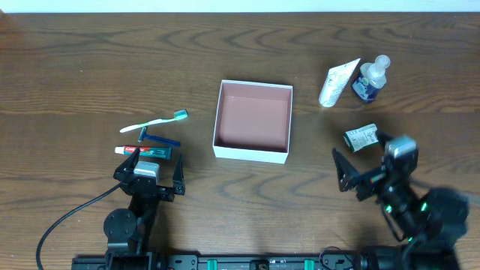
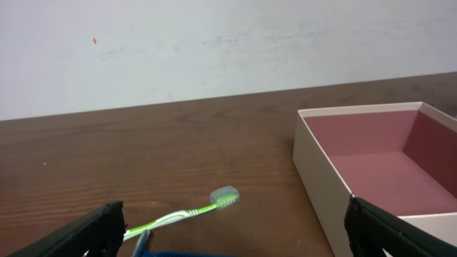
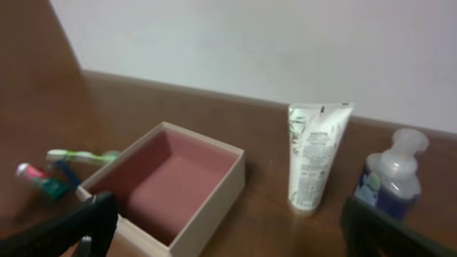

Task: Pack container
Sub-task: 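Reach the right gripper to the white Pantene tube and grasp it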

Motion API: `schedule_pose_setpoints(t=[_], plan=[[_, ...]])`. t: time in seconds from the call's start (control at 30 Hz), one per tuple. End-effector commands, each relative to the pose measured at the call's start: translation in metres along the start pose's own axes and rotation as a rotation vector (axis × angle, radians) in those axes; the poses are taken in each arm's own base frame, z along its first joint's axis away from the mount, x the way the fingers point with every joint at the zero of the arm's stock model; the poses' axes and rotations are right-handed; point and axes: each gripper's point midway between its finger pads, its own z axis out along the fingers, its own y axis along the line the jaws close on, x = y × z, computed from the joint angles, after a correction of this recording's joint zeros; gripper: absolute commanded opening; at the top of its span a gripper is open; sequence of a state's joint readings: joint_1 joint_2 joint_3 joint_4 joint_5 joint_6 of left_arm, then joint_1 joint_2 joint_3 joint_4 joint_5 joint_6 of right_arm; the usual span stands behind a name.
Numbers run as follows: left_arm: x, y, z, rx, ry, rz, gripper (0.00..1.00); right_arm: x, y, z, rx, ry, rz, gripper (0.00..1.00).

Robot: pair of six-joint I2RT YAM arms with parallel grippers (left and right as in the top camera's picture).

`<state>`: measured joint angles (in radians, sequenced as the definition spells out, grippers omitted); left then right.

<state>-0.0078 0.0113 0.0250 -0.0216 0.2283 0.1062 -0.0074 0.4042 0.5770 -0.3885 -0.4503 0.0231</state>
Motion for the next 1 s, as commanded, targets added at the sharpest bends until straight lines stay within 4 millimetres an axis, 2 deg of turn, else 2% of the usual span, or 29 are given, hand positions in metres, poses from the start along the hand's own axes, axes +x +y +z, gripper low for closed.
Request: schedule_pose_setpoints(t=[0.0,0.1,0.2,0.3,0.43,0.5,0.6,0.7,0.77,0.87,0.97], plan=[[0.017,-0.001,0.001,0.004,0.05,0.001,0.98,-0.029,-0.004,0.013,-0.02,0.137,0.002,0.99],[0.017,-0.001,0.001,0.004,0.05,0.001,0.98,-0.048,-0.011,0.029,-0.027,0.305,0.075,0.99],[0.017,-0.001,0.001,0.004,0.05,0.001,0.98,-0.07,-0.009,0.047,-0.087,0.413,0.148,0.99],[0.017,-0.001,0.001,0.004,0.05,0.001,0.98,-0.09,0.0,0.069,-0.201,0.454,0.253,0.99],[0.017,-0.001,0.001,0.004,0.05,0.001,0.98,-0.106,-0.002,0.101,-0.299,0.413,0.257,0.99],[0.017,-0.001,0.001,0.004,0.05,0.001,0.98,-0.104,-0.012,0.117,-0.275,0.41,0.287,0.99],[0.017,-0.001,0.001,0.004,0.05,0.001,0.98,-0.087,-0.04,0.137,-0.119,0.457,0.428,0.95],[0.017,-0.001,0.001,0.004,0.05,0.001,0.98,-0.068,-0.067,0.148,0.054,0.496,0.525,0.85],[0.017,-0.001,0.001,0.004,0.05,0.001,0.98,-0.058,-0.08,0.152,0.165,0.511,0.566,0.83],[0.017,-0.001,0.001,0.004,0.05,0.001,0.98,-0.048,-0.09,0.153,0.303,0.522,0.595,0.83],[0.017,-0.001,0.001,0.004,0.05,0.001,0.98,-0.041,-0.09,0.152,0.4,0.53,0.602,0.86]])
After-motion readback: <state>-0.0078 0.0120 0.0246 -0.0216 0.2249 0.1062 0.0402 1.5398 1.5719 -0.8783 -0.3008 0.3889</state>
